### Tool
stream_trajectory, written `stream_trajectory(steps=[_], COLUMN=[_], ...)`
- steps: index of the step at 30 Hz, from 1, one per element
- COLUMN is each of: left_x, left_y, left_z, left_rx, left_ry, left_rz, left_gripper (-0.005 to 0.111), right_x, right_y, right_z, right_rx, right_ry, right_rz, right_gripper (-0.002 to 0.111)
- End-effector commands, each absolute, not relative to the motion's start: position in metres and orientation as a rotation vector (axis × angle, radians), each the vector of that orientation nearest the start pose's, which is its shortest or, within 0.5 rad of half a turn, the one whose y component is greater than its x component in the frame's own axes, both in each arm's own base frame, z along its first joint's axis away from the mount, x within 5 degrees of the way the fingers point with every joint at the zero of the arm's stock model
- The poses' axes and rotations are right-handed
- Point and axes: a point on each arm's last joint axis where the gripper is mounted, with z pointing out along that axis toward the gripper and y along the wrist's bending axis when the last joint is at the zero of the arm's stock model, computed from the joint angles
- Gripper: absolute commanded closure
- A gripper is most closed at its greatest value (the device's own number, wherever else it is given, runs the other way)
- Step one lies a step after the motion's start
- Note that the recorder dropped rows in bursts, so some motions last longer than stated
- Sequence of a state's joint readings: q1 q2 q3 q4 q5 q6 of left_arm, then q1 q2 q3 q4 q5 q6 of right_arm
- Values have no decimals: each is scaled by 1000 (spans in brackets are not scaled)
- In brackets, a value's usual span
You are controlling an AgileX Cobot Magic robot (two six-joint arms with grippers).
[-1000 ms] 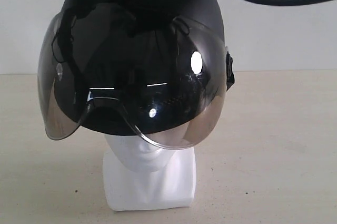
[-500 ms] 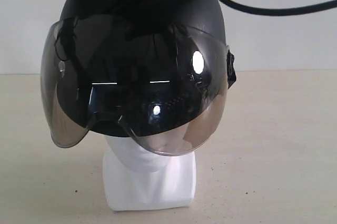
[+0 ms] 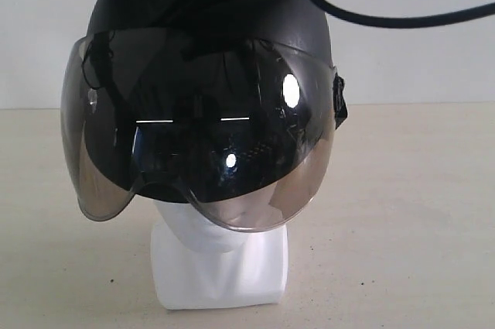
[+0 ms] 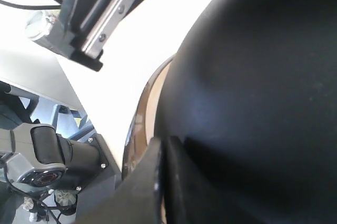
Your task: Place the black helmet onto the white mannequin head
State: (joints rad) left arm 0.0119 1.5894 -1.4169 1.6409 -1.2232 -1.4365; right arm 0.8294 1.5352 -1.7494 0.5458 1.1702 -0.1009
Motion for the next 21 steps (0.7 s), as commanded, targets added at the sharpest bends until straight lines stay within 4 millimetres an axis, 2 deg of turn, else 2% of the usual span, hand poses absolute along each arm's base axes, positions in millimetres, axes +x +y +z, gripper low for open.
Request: stream_trajectory(steps=[1, 10, 15, 21], left_x=[329, 329, 329, 329], left_y=[-81, -81, -81, -80], left_z=[393, 393, 393, 393], left_rx=[1062, 1062, 1062, 1060], left_ry=[1409, 1410, 1412, 1417], left_rz=[-842, -843, -844, -844], left_gripper=[102, 102, 102, 102], right_x=[181, 181, 179, 176], right_y=[261, 261, 259, 255], right_z=[437, 437, 424, 418], right_rx=[-1148, -1132, -1138, -1142], right_ry=[2304, 2316, 2367, 2389], right_rz=[947, 953, 944, 930], right_gripper=[108, 108, 108, 108])
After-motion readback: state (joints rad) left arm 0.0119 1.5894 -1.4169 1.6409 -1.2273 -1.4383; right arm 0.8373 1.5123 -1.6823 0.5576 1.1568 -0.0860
